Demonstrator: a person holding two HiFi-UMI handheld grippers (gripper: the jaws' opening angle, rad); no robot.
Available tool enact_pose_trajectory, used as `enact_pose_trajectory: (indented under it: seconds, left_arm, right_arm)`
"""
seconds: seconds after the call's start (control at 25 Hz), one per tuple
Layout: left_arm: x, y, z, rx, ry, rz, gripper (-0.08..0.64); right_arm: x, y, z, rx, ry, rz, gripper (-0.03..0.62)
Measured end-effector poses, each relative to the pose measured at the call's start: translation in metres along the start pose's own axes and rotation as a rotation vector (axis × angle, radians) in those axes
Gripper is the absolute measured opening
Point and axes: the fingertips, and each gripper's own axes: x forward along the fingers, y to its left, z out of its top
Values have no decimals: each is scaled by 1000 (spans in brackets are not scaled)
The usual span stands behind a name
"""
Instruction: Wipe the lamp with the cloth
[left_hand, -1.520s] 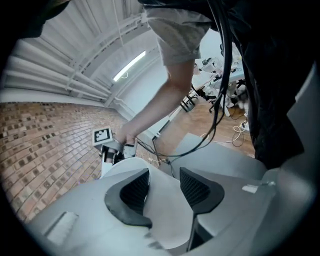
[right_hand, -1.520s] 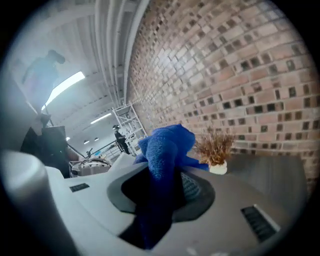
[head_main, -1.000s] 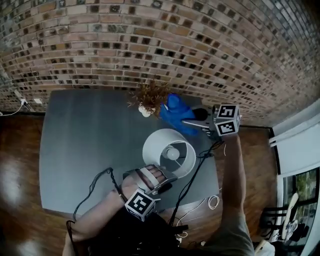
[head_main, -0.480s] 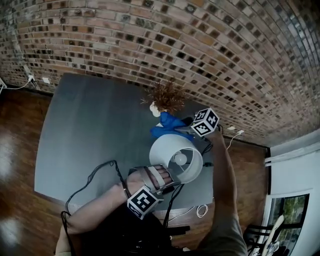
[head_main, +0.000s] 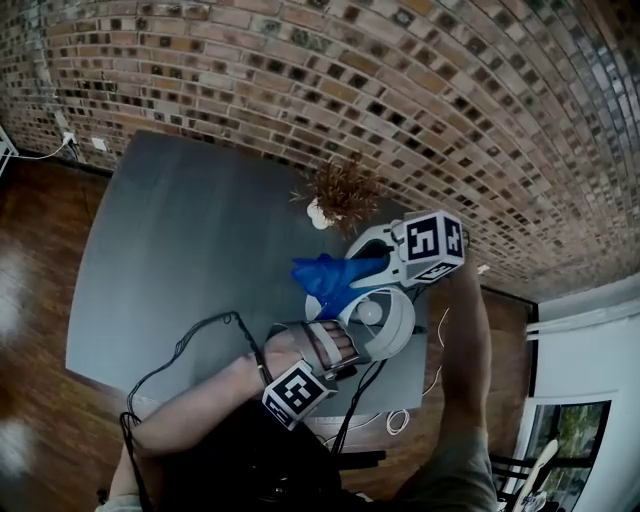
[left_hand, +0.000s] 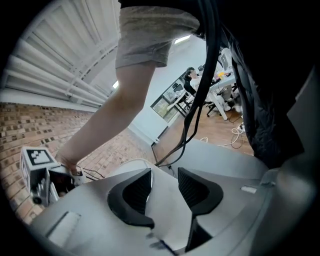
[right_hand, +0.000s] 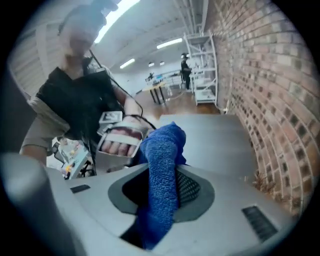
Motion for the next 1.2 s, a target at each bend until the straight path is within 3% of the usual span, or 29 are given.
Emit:
enact_pose_trajectory:
  seconds: [0.12, 0.2, 0.32, 0.4, 0.48, 0.56, 0.72, 0.84, 0.92, 1.0, 1.04, 1.2]
  left_arm:
    - [2, -3, -1, 13, 7, -4, 163]
    - [1, -4, -2, 13, 11, 1, 163]
    - [-2, -2, -5, -3, 19, 15, 163]
    - [-3, 1, -11, -18, 27, 21, 156]
    - [-3, 9, -21, -29, 41, 22, 156]
    - [2, 21, -33, -44, 62, 25, 156]
    - [15, 53, -53, -109, 60, 28, 156]
    - [27, 77, -60, -144, 36, 33, 156]
    - [31, 85, -63, -138, 26, 34, 156]
    - [36, 89, -63, -140, 10, 47, 156]
    - [39, 90, -62, -143, -1, 61, 158]
    - [41, 97, -61, -170, -29, 121, 158]
  right_arm:
    - [42, -29, -44, 98, 161, 8, 114]
    - [57, -59, -74, 180, 209, -56, 114]
    - [60, -103, -119, 285, 227, -243, 114]
    - [33, -124, -144, 355, 189, -449, 114]
    - [-19, -132, -161, 474, 56, -694, 114]
    - [-77, -117, -166, 612, -180, -898, 114]
    - [-152, -41, -171, 811, -686, -1174, 114]
    - [-165, 20, -173, 852, -865, -1327, 114]
    - [-169, 47, -159, 774, -859, -1416, 114]
    - [-178, 57, -126, 616, -768, -1446, 114]
    - [-179, 55, -104, 546, -725, -1412, 114]
    - [-127, -2, -37, 425, -524, -1111, 114]
